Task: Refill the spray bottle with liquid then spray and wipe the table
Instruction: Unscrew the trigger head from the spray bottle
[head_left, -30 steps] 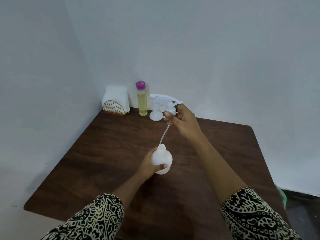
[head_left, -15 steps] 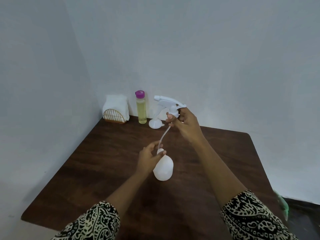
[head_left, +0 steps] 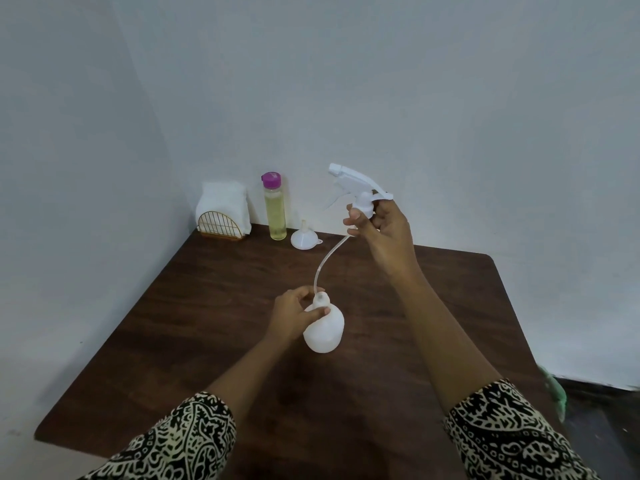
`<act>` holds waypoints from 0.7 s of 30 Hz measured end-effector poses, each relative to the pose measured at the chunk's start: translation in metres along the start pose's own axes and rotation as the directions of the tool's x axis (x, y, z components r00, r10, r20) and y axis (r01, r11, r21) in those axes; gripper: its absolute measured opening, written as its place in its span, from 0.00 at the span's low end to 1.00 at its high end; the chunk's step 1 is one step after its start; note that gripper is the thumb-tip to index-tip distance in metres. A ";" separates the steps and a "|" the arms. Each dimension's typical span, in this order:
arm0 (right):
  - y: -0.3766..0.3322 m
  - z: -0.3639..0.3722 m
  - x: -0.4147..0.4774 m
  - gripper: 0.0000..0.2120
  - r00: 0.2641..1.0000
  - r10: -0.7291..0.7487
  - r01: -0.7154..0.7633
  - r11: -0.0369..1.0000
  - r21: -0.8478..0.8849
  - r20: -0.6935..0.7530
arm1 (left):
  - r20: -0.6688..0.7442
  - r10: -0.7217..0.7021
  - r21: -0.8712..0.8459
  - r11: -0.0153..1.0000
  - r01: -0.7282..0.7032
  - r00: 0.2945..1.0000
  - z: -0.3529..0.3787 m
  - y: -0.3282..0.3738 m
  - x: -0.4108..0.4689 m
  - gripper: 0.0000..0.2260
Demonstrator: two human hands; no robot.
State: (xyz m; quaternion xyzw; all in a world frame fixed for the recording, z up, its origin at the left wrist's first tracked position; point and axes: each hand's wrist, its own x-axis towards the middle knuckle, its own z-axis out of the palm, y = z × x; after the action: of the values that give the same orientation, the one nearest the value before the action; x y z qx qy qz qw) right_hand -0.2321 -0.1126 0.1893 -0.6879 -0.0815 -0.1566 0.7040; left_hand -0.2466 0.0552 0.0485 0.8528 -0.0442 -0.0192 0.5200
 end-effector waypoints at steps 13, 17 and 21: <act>0.001 -0.008 0.004 0.06 0.992 -0.007 0.021 0.993 0.115 -0.127 | 0.015 -0.125 -0.313 0.942 0.123 0.992 -0.007 0.026 0.005 0.08; -0.004 -0.003 0.016 0.06 0.993 0.001 0.013 0.992 0.128 -0.115 | 0.039 -0.145 -0.336 0.930 0.150 0.989 -0.017 0.035 0.015 0.08; -0.006 0.004 0.033 0.07 0.991 0.044 -0.025 0.989 0.148 -0.130 | 0.067 -0.180 -0.293 0.937 0.192 0.981 -0.029 0.044 0.024 0.09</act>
State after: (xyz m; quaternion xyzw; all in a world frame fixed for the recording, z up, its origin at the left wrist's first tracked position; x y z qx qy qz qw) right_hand -0.2027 -0.1121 0.2064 -0.6240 -0.0338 -0.1833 0.7588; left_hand -0.2229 0.0587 0.1008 0.7644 0.0299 -0.0912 0.6375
